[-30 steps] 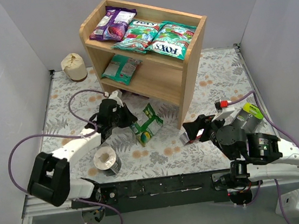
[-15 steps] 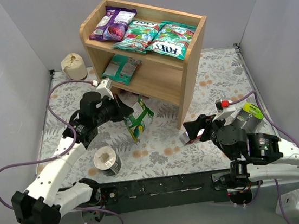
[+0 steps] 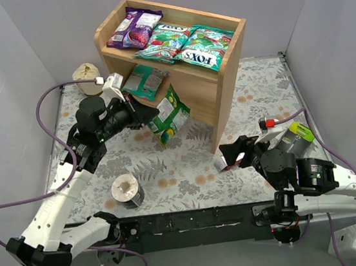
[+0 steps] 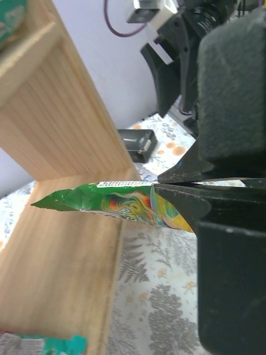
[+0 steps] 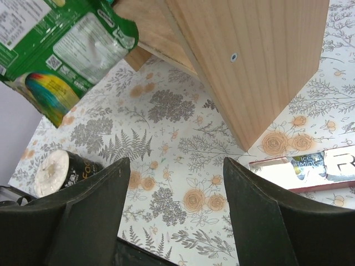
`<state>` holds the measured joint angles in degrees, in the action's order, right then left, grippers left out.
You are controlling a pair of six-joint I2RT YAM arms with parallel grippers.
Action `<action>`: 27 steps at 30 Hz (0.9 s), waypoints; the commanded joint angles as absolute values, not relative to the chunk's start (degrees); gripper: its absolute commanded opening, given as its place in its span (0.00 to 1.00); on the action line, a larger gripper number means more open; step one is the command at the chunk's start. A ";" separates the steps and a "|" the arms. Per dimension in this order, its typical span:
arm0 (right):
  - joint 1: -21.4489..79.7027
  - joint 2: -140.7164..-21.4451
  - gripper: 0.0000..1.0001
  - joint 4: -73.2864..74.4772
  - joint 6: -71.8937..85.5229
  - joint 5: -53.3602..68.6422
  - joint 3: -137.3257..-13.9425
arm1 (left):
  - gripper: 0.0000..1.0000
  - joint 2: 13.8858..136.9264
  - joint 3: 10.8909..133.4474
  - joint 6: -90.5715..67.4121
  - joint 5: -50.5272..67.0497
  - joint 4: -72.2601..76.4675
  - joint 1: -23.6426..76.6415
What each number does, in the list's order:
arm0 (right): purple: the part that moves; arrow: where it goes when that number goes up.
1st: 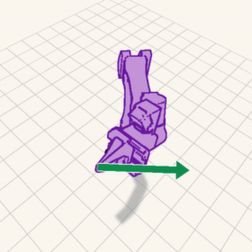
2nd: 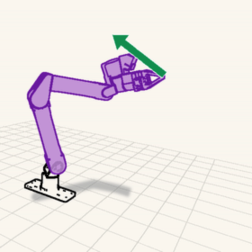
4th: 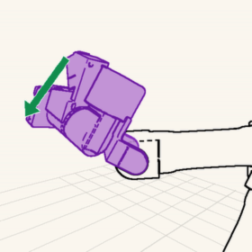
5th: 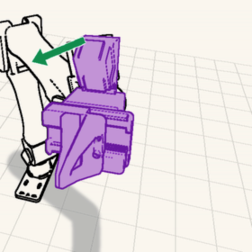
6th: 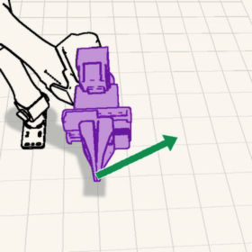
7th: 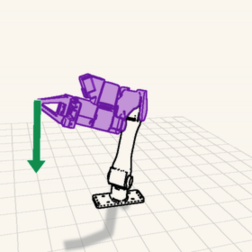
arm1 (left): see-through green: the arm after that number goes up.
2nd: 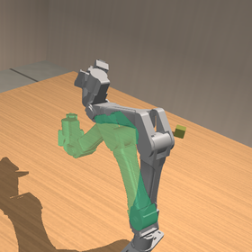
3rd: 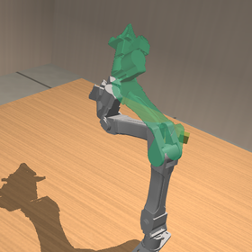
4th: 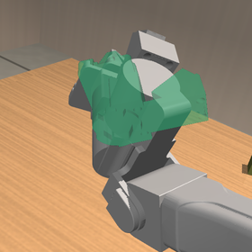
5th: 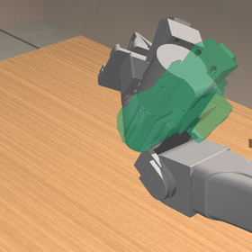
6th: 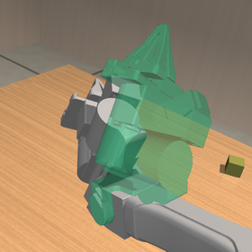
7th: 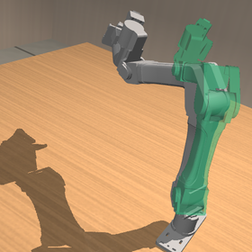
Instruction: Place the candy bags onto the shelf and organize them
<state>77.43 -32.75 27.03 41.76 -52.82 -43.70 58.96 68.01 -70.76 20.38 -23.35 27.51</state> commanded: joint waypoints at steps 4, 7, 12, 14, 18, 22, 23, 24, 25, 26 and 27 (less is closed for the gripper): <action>77.70 -31.47 0.75 26.81 41.75 -54.76 -44.56 | 0.00 64.06 70.40 -80.41 16.97 -7.68 27.51; 77.70 -31.38 0.75 27.24 41.92 -54.84 -44.82 | 0.00 68.10 70.49 -84.54 16.09 -2.31 27.51; 77.70 -31.03 0.75 27.60 42.28 -54.84 -44.82 | 0.00 74.25 71.09 -87.36 13.89 3.43 27.51; 77.70 -31.11 0.75 27.51 42.28 -54.84 -44.74 | 0.00 76.19 71.98 -87.10 12.67 3.34 27.51; 77.69 -31.29 0.75 27.60 42.36 -54.93 -44.65 | 0.00 80.41 74.00 -85.43 10.03 1.67 27.51; 77.70 -31.29 0.75 27.51 42.45 -54.93 -44.47 | 0.00 82.88 74.44 -83.94 6.25 0.35 27.51; 77.70 -31.29 0.75 27.51 42.54 -54.93 -44.39 | 0.00 83.05 74.44 -83.94 5.63 0.35 27.51; 77.70 -31.38 0.75 27.51 42.54 -54.93 -44.30 | 0.00 83.23 74.36 -83.85 4.41 -1.30 27.51; 77.70 -31.29 0.75 27.42 42.63 -54.93 -44.30 | 0.00 83.41 74.09 -83.76 4.13 -1.49 27.51; 77.70 -31.20 0.75 27.42 42.63 -54.93 -44.30 | 0.00 83.41 73.83 -83.76 4.04 -1.58 27.51; 77.70 -31.29 0.75 27.42 42.71 -54.76 -44.21 | 0.00 83.50 73.39 -83.85 3.78 -1.58 27.51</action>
